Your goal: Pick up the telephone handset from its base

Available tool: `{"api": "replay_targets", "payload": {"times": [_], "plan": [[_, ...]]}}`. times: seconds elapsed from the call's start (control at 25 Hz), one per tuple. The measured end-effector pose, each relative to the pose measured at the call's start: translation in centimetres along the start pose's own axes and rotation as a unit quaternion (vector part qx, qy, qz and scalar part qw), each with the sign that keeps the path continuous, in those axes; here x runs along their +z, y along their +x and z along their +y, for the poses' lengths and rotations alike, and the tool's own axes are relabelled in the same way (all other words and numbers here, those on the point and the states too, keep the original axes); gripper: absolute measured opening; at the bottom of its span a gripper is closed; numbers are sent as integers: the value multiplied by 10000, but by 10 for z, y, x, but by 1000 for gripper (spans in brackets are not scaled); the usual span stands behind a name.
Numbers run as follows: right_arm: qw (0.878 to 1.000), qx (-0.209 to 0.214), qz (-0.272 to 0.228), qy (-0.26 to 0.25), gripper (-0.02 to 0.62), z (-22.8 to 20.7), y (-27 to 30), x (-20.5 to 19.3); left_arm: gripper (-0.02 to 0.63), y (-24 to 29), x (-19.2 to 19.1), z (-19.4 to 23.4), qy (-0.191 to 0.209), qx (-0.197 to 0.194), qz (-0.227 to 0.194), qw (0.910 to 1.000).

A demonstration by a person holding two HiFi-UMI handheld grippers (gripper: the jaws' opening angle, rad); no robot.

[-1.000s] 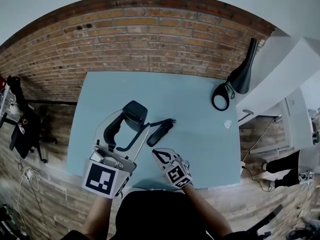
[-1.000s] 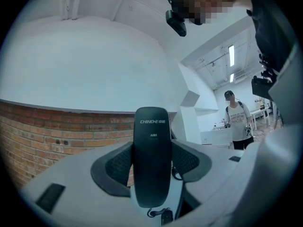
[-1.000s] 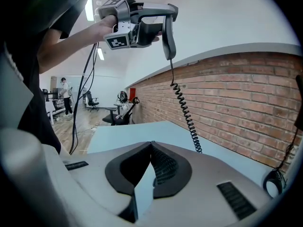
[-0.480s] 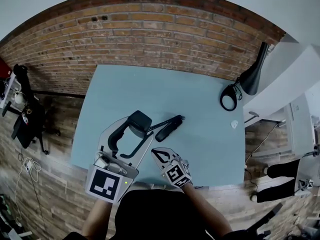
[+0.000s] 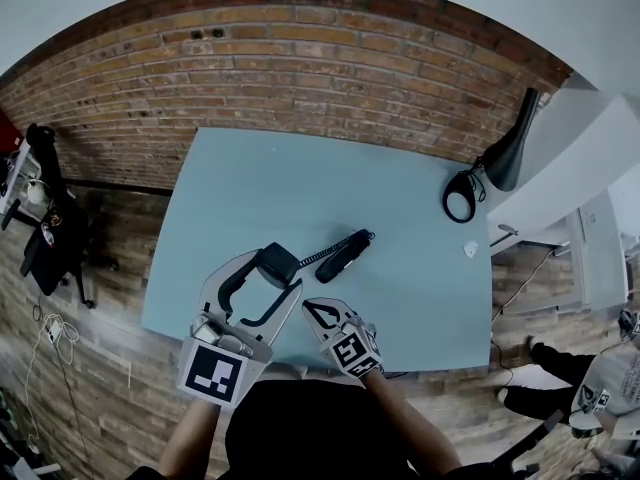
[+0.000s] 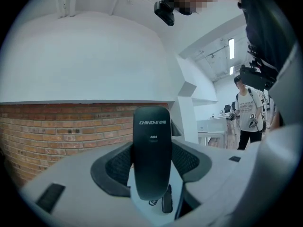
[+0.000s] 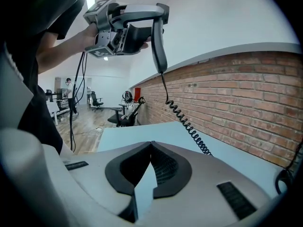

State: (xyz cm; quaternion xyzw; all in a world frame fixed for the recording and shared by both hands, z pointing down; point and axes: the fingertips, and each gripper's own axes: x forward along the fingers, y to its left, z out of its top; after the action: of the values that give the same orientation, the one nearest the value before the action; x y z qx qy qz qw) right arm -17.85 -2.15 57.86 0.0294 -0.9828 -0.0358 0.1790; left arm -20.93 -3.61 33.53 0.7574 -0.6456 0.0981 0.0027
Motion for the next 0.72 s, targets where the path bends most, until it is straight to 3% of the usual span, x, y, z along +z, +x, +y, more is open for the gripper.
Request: {"api": "replay_targets", "payload": {"times": [0.72], "plan": [[9999, 3, 133, -73, 15, 16, 22, -3, 278, -4, -94, 26, -362, -1, 524, 9980]]}}
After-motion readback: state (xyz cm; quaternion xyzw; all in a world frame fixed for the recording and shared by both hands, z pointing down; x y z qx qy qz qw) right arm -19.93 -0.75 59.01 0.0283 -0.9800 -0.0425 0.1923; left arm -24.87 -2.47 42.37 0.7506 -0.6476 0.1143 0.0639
